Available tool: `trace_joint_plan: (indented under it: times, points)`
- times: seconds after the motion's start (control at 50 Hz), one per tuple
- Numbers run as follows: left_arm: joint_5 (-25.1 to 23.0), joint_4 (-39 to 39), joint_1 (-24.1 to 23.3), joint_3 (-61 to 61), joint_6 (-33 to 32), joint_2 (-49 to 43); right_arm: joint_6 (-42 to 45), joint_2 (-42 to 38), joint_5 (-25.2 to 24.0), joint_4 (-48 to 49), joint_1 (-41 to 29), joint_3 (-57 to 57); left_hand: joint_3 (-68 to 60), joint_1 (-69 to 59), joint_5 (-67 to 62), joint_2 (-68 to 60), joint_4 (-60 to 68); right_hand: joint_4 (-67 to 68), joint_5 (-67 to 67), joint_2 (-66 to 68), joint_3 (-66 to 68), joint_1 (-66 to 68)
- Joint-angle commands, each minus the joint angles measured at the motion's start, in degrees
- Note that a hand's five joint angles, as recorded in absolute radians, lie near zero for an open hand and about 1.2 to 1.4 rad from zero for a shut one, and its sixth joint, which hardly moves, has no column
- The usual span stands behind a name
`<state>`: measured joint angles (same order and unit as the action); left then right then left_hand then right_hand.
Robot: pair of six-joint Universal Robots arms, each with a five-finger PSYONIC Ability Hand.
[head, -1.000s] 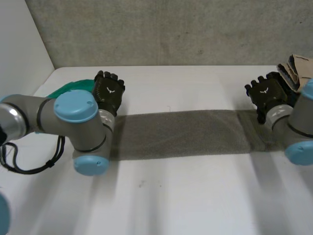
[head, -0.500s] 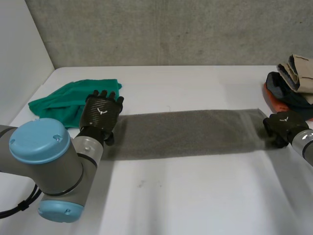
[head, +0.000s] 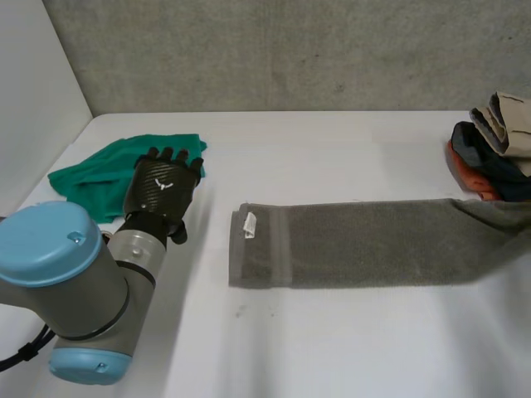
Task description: Fold the laundry.
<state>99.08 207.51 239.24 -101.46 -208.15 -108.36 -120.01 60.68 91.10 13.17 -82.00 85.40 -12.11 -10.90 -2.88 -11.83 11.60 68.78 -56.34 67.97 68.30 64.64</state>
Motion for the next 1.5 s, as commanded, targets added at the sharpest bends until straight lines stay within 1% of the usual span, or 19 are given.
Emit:
trace_joint_plan:
  times: [0.02, 0.16, 0.24, 0.36, 0.38, 0.4, 0.44, 0.54, 0.7, 0.78, 0.86, 0.9, 1.04, 1.1, 1.14, 1.16, 1.18, 1.38, 1.5]
  points:
    - [0.15, 0.00, 0.61, -1.28, 0.11, 2.45, -8.12, 2.25, -8.10, 7.20, -18.77, -0.41, 1.05, -0.15, 1.83, 0.78, -0.55, 11.22, -13.66, 12.03, 11.69, 15.36]
    - [0.15, 0.00, 0.61, -2.25, 0.11, 3.68, -9.01, -1.07, -20.23, 13.80, -38.02, -0.23, 1.05, -0.15, 1.83, 0.78, -0.55, 11.22, -13.66, 12.03, 11.69, 15.36]
    - [0.15, 0.00, 0.61, -2.69, 0.11, 3.77, -8.92, -6.25, -23.06, 15.13, -44.45, -0.23, 1.05, -0.15, 1.83, 0.78, -0.55, 11.22, -13.66, 12.03, 11.69, 15.36]
    - [0.15, 0.09, 0.35, -3.04, 0.11, 3.77, -8.92, -10.49, -25.44, 15.13, -48.08, 1.79, 1.05, -0.15, 1.83, 0.78, -0.55, 11.22, -13.66, 12.03, 11.69, 15.36]
    - [0.15, 0.09, 0.35, -3.04, 0.11, 3.77, -9.01, -10.41, -25.70, 15.22, -48.08, 2.31, 1.05, -0.15, 1.83, 0.78, -0.55, 6.78, -9.22, 7.60, 7.26, 10.92]
    - [0.15, 0.09, 0.35, -3.04, 0.11, 3.77, -9.27, -9.80, -24.49, 15.39, -47.82, 3.02, 1.05, -0.15, 1.83, 0.78, -0.55, -32.23, 29.79, -31.42, -31.75, -28.09]
    - [0.06, 0.09, 0.18, -2.95, 0.11, 3.77, -9.89, -8.83, -23.51, 15.05, -47.73, 3.11, 1.05, -0.15, 1.83, 0.78, -0.55, -58.78, 56.34, -57.97, -58.31, -54.64]
    - [-0.03, 0.09, -0.09, -2.34, 0.11, 3.68, -18.82, -2.69, -15.88, 11.98, -42.40, 5.30, 1.22, 0.02, 1.99, 0.94, -0.72, -58.78, 56.34, -57.97, -58.31, -54.64]
    - [-0.03, 0.09, -2.55, -1.46, 0.11, 3.59, -31.42, 3.83, -14.54, -0.50, -28.94, 11.27, 1.22, 0.02, 2.00, 0.95, -0.72, -58.78, 56.34, -57.97, -58.31, -54.64]
    - [-0.12, 0.18, -3.60, -1.29, 0.11, 3.16, -30.90, 4.10, -15.42, -1.48, -24.63, 14.52, 1.22, 0.02, 2.00, 0.95, -0.72, -57.73, 55.29, -56.92, -57.26, -53.60]
    - [-0.20, 0.18, -4.31, -0.41, -0.06, 2.80, -26.17, 3.57, -15.95, -1.39, -21.63, 16.47, 0.05, -1.15, 0.83, -0.22, 0.45, -36.38, 33.93, -35.56, -35.90, -32.24]
    - [-0.90, 0.09, -5.35, 0.21, -0.15, 2.11, -24.14, 3.48, -15.68, -1.13, -21.01, 16.73, -4.30, -5.50, -3.52, -4.57, 4.80, -34.15, 31.70, -33.33, -33.67, -30.01]
    - [-9.24, -0.96, -7.74, 3.81, -0.33, -4.56, -22.55, 3.92, -15.51, 1.33, -20.75, 18.05, -15.94, -17.14, -15.16, -16.21, 16.44, -34.14, 31.70, -33.32, -33.66, -30.00]
    - [-9.87, -1.31, -7.82, 4.51, -0.68, -7.21, -22.55, 3.83, -15.60, 2.12, -20.66, 19.02, -15.94, -17.14, -15.16, -16.21, 16.44, -33.14, 30.70, -32.32, -32.66, -29.00]
    - [-9.52, -1.58, -8.09, 5.31, -0.77, -9.23, -22.64, 3.83, -15.86, 2.82, -20.57, 19.46, -15.77, -16.97, -14.99, -16.04, 16.27, -20.43, 17.99, -19.62, -19.96, -16.29]
    - [-9.35, -1.75, -8.09, 5.31, -0.68, -9.41, -22.64, 3.75, -15.60, 3.96, -20.57, 19.46, -15.77, -16.97, -14.99, -16.04, 16.27, 1.30, -3.75, 2.12, 1.78, 5.44]
    - [-8.65, -1.93, -8.09, 5.22, -0.68, -9.59, -22.46, 3.75, -15.34, 4.58, -20.57, 19.28, -15.44, -16.64, -14.66, -15.71, 15.94, 11.12, -13.56, 11.93, 11.60, 15.26]
    - [-1.79, -2.02, -7.47, 2.15, 0.11, -2.22, -10.52, 5.32, -3.92, 7.66, -23.72, 10.51, -14.59, -15.80, -13.82, -14.87, 15.09, 11.22, -13.66, 12.03, 11.69, 15.36]
    - [-0.12, -2.11, -5.45, -1.19, -0.06, 2.45, -7.87, 4.63, -8.73, 8.10, -39.44, 4.08, -12.91, -14.11, -12.13, -13.18, 13.41, 11.22, -13.66, 12.03, 11.69, 15.36]
